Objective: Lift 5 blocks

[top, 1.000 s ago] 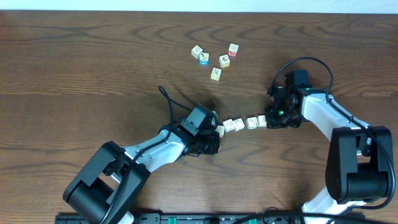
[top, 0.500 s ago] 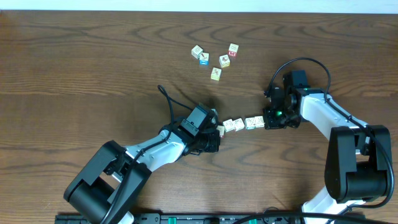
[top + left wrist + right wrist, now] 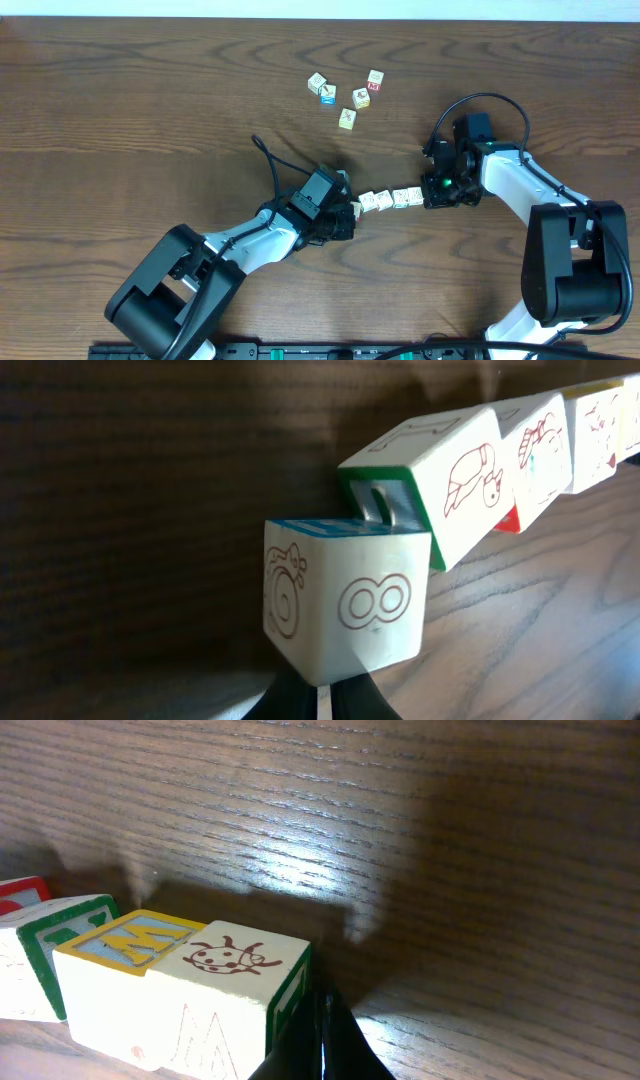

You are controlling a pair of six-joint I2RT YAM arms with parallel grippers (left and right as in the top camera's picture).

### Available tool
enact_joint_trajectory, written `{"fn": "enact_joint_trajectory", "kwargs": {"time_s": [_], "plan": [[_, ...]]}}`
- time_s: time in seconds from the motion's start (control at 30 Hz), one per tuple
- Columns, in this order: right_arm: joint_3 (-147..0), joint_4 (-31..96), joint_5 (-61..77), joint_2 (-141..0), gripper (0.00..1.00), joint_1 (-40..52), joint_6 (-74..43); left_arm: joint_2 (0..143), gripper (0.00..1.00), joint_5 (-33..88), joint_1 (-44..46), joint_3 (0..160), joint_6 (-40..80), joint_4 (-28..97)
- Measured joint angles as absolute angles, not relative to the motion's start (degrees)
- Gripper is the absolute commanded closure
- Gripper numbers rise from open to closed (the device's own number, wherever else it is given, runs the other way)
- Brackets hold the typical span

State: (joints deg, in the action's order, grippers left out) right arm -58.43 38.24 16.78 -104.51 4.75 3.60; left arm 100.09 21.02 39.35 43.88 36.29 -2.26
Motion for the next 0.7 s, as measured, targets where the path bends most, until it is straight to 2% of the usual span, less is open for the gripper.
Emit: {"fn": "enact_joint_trajectory", "kwargs": {"time_s": [0.43, 0.7], "plan": [[-58.4, 38.0, 16.8, -104.5, 0.99, 4.8, 3.6, 100.8, 0.92, 20.4, 39.7, 43.6, 37.6, -5.6], [-58.4, 38.0, 16.7, -104.5, 0.99, 4.8, 3.6, 101.3, 0.92, 19.2, 43.4, 43.0, 37.7, -9.0]]}}
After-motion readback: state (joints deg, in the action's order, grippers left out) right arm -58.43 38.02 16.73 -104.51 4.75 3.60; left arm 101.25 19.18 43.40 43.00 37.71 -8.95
